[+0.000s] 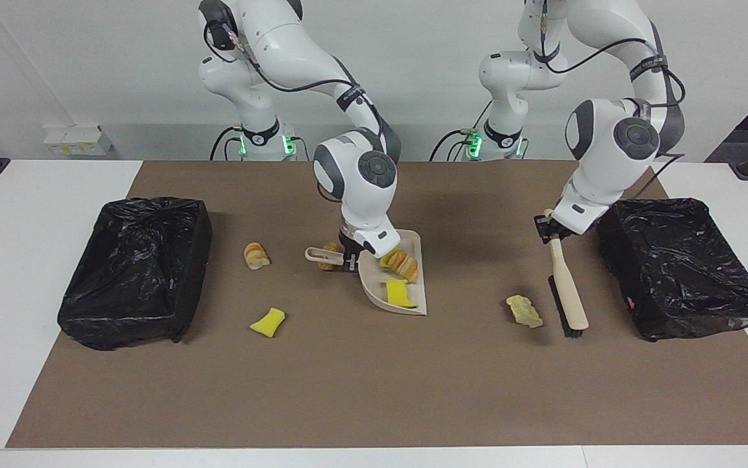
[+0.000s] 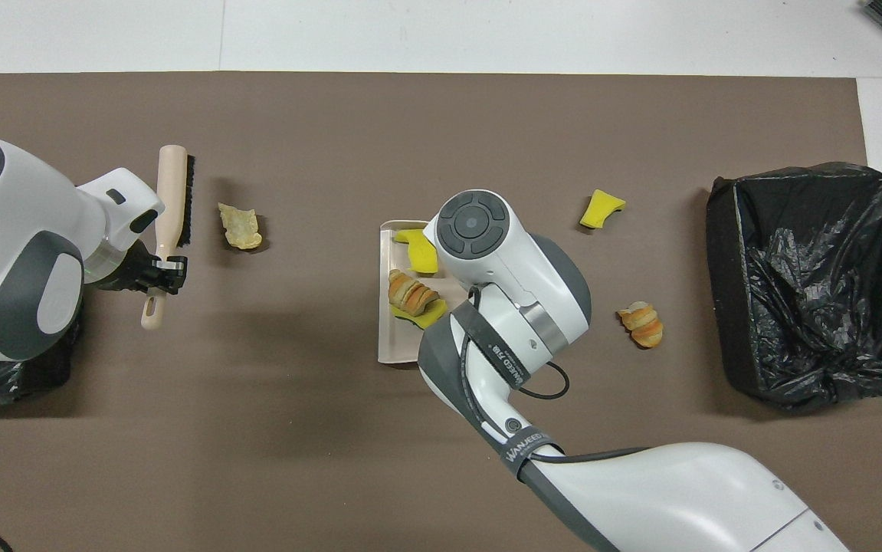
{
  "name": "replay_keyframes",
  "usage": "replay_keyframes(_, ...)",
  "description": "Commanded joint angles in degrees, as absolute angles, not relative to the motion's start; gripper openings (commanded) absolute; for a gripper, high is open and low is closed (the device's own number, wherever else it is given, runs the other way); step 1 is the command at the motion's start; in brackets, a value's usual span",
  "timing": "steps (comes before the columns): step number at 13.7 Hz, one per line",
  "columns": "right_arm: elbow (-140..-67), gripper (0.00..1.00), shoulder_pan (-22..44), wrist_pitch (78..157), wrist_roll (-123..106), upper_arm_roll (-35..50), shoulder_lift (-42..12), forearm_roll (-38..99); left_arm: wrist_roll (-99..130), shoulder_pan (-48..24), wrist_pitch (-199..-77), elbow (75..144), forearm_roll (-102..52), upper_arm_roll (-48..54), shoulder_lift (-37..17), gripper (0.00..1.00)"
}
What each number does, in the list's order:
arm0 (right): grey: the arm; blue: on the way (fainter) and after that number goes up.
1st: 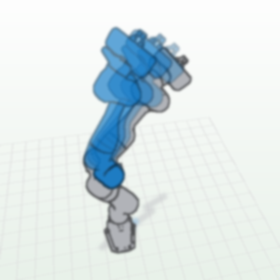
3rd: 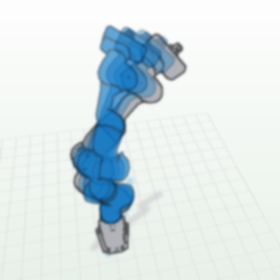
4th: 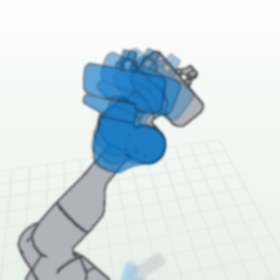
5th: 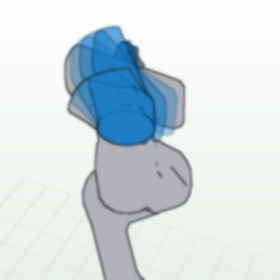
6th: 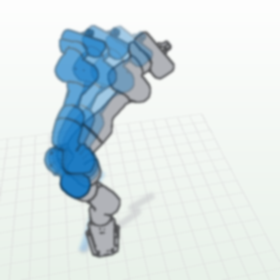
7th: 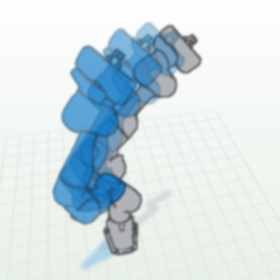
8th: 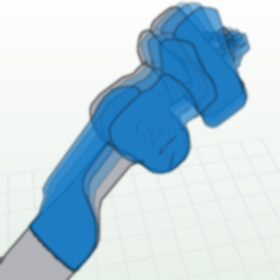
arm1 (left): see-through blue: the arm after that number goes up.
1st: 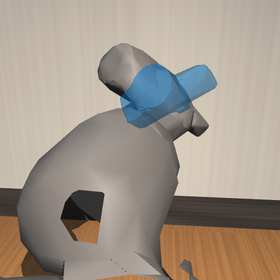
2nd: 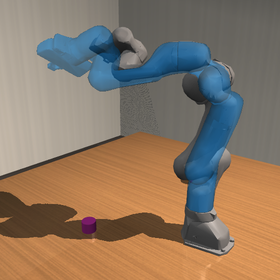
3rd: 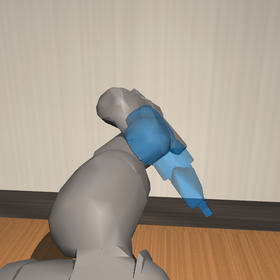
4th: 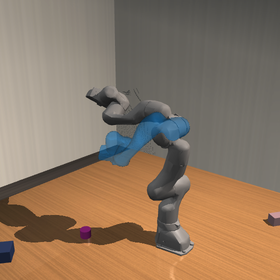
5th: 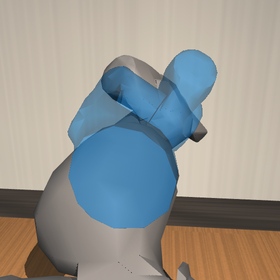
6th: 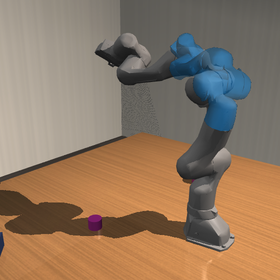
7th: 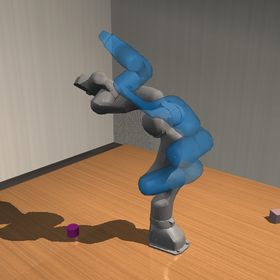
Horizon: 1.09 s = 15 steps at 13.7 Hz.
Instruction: Sweep and dump trash in bin
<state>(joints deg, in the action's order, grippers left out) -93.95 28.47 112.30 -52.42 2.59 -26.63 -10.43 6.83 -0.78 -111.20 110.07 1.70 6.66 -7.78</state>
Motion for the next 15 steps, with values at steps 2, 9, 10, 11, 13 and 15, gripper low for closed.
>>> replay_keyframes(2,-96.6,0.00,28.3,111.5,-52.0,2.9,-24.6,-10.4,5.1,-0.1,-117.0,109.6,3.0,7.6,-12.2,0.00)
replay_keyframes(9,-97.5,0.00,28.2,111.2,-53.4,2.9,-24.2,-10.4,5.4,-8.0,-119.9,120.1,-3.5,8.3,-8.0,0.00)
replay_keyframes(10,-97.5,0.00,28.2,111.1,-53.8,2.9,-24.1,-10.4,6.4,-10.5,-120.0,121.3,-5.0,8.3,-7.1,0.00)
replay_keyframes(11,-97.6,0.00,28.2,111.1,-54.2,2.9,-24.0,-10.4,8.4,-12.9,-120.1,122.1,-6.9,8.3,-6.5,0.00)
replay_keyframes(13,-97.7,0.00,28.2,111.1,-54.1,2.9,-23.9,-10.4,14.2,-18.4,-120.1,122.3,-10.0,8.3,-5.8,0.00)
replay_keyframes(15,-97.7,0.00,28.3,110.2,-54.1,2.9,-23.8,-10.4,18.4,-23.7,-120.1,122.3,-14.3,8.3,-4.9,0.00)
